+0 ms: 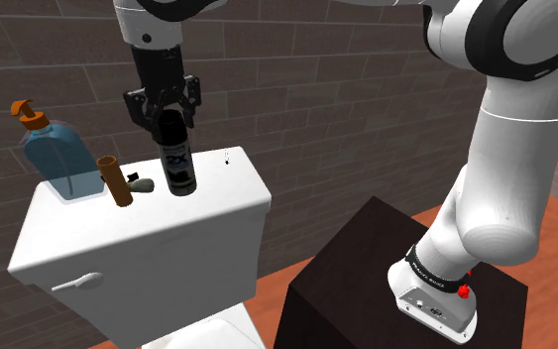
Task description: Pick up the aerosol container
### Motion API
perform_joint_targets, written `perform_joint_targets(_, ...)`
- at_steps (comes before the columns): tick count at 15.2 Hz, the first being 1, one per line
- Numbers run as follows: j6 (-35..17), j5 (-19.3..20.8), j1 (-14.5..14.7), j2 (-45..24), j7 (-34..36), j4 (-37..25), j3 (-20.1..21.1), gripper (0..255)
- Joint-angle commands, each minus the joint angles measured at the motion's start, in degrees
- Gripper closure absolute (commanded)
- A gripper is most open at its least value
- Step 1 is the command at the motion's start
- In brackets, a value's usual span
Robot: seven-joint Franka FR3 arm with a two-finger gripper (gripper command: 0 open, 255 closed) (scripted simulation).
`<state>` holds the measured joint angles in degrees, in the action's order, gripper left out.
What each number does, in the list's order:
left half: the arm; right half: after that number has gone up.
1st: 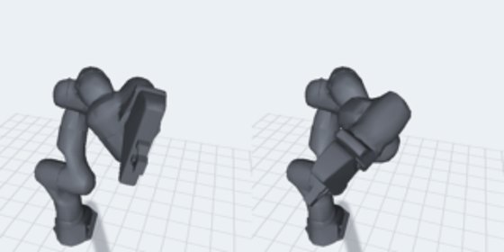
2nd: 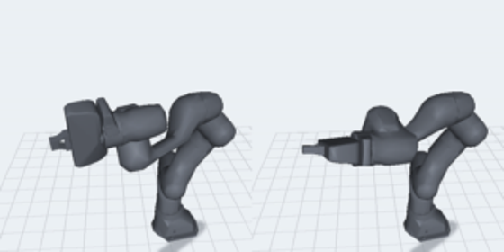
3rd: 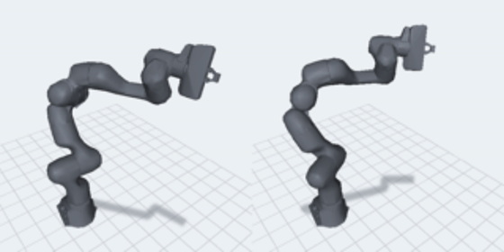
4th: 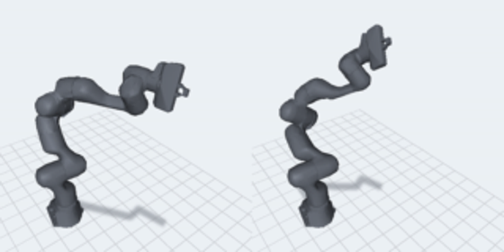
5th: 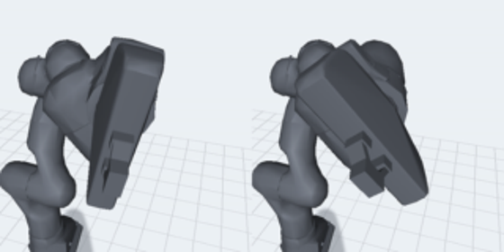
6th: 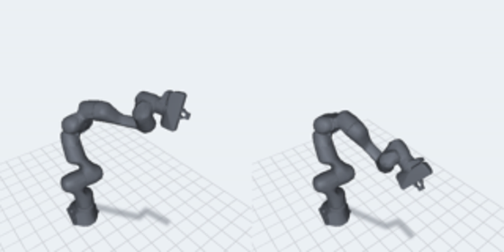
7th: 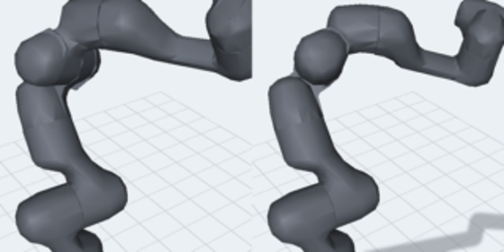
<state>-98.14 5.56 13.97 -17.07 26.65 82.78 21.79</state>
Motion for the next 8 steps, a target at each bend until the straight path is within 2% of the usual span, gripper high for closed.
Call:
perform_joint_targets(1, 1.2, 0.0, 0.1, 0.0, 0.0, -1.2, 0.0, 255)
perform_joint_targets(8, 7.1, 0.4, 0.8, -1.1, 0.1, -8.2, 0.2, 255)
